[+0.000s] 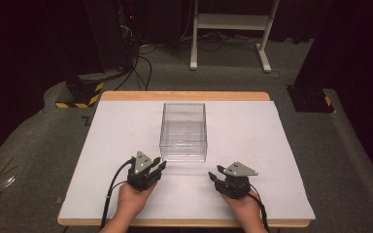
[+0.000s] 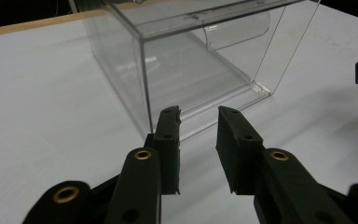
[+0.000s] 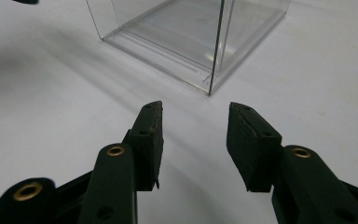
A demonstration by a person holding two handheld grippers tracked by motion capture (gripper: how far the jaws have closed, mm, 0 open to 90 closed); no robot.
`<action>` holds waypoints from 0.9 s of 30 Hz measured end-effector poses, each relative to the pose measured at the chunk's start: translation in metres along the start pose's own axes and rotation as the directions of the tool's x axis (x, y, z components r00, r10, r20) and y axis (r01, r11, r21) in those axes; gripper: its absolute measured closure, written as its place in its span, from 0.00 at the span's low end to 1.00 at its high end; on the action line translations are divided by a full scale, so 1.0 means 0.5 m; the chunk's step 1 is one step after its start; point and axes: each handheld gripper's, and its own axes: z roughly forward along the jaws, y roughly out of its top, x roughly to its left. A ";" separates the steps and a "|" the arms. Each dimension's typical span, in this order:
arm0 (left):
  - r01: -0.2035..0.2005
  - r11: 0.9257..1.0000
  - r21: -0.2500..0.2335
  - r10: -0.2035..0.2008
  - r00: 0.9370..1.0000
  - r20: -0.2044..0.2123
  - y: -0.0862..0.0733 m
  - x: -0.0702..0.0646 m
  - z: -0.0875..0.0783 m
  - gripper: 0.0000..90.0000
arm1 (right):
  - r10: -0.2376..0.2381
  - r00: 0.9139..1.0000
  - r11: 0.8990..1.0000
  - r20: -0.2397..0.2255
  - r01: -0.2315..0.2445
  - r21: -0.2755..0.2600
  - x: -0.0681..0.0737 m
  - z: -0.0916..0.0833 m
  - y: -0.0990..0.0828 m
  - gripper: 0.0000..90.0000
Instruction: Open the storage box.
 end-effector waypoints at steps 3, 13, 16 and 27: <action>0.000 1.000 -0.005 0.000 1.000 0.008 0.009 -0.007 0.018 0.76 | 0.020 1.000 1.000 -0.013 -0.020 -0.008 -0.001 0.001 0.007 0.64; -0.001 1.000 -0.030 0.001 1.000 0.003 0.032 -0.019 0.053 0.70 | 0.035 0.999 0.998 -0.042 -0.037 -0.059 0.012 0.025 0.059 0.73; 0.007 0.999 -0.037 -0.008 1.000 -0.006 0.035 -0.019 0.060 0.72 | 0.016 0.999 0.997 -0.036 -0.018 -0.070 0.022 0.035 0.072 0.74; 0.031 0.997 -0.065 -0.033 0.999 -0.025 0.039 -0.020 0.083 0.82 | -0.007 1.000 0.998 -0.014 0.006 -0.068 0.039 0.084 0.113 0.76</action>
